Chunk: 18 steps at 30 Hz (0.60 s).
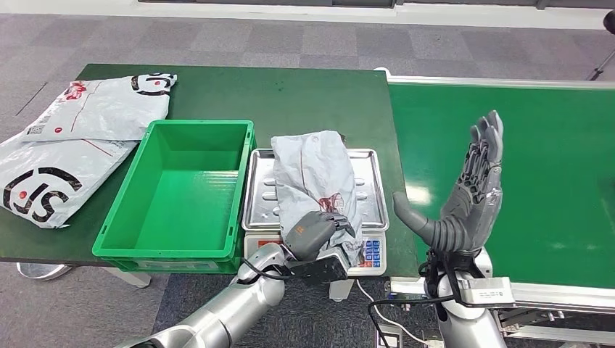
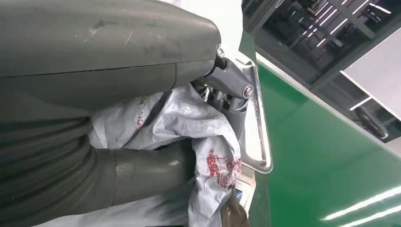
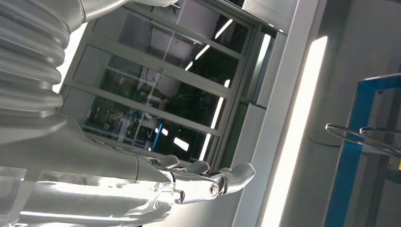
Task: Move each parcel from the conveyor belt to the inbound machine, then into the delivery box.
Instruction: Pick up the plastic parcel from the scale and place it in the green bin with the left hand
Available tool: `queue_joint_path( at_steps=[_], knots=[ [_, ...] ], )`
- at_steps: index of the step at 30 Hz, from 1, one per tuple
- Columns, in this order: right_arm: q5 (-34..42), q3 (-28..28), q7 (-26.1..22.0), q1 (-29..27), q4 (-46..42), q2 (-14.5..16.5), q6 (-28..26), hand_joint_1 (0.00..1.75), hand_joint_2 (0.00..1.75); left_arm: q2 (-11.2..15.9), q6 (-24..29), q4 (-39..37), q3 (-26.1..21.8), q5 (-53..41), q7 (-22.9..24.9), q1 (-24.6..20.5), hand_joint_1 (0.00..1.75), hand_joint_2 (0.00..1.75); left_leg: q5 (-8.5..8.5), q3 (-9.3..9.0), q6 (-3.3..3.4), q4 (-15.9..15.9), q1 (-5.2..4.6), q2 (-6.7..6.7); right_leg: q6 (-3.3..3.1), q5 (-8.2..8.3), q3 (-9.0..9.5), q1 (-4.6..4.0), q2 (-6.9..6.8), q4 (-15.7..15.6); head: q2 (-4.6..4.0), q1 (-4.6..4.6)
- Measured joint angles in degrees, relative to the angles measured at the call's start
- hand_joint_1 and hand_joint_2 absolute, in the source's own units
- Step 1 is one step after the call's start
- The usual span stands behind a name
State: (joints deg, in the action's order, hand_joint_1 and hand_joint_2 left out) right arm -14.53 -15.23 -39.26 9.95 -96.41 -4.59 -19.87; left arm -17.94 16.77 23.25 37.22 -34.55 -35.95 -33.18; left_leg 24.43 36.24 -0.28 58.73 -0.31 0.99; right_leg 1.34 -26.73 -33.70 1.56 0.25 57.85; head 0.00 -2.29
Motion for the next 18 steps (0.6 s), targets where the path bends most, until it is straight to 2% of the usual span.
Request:
queue_joint_path(
  at_steps=[5, 9, 12, 16, 18],
  knots=[
    [0.17, 0.00, 0.00, 0.02, 0.01, 0.00, 0.02, 0.00, 1.75, 0.00, 1.30, 0.07, -0.80, 0.62, -2.13, 0.19, 1.75, 1.75, 0.00, 0.00, 0.00, 0.00, 0.00, 0.00, 0.00, 0.00, 0.00, 0.00, 0.00, 0.00, 0.00, 0.00],
    [0.76, 0.00, 0.01, 0.08, 0.03, 0.00, -0.02, 0.00, 1.75, 0.23, 8.03, 2.10, -1.15, 1.29, -3.90, 1.32, 1.75, 1.75, 0.00, 0.01, 0.00, -0.01, 0.00, 0.00, 0.00, 0.00, -0.01, 0.00, 0.00, 0.00, 0.00, 0.00],
    [1.03, 0.00, 0.01, 0.13, 0.04, 0.00, -0.08, 0.00, 1.75, 0.77, 11.07, 4.48, -1.15, 3.51, -4.07, 2.16, 1.75, 1.75, 0.00, 0.01, 0.00, -0.01, 0.00, 0.00, 0.00, 0.00, -0.01, 0.00, -0.01, 0.00, 0.00, 0.00],
    [1.08, 0.00, 0.01, 0.14, 0.04, 0.00, -0.31, 0.00, 1.75, 2.90, 19.30, 11.91, -0.59, 9.56, -4.21, 3.80, 1.75, 1.75, 0.00, 0.01, 0.00, -0.01, 0.01, -0.02, -0.01, 0.00, -0.03, -0.01, 0.01, 0.00, 0.00, 0.00],
    [0.86, 0.09, 0.01, 0.17, 0.04, 0.00, -0.17, 0.00, 1.75, 4.40, 22.22, 17.24, -0.42, 7.71, -4.26, 4.36, 1.75, 1.75, 0.00, 0.01, 0.00, -0.01, 0.02, 0.01, 0.00, 0.00, -0.01, -0.01, -0.03, 0.00, 0.00, 0.00]
  ],
)
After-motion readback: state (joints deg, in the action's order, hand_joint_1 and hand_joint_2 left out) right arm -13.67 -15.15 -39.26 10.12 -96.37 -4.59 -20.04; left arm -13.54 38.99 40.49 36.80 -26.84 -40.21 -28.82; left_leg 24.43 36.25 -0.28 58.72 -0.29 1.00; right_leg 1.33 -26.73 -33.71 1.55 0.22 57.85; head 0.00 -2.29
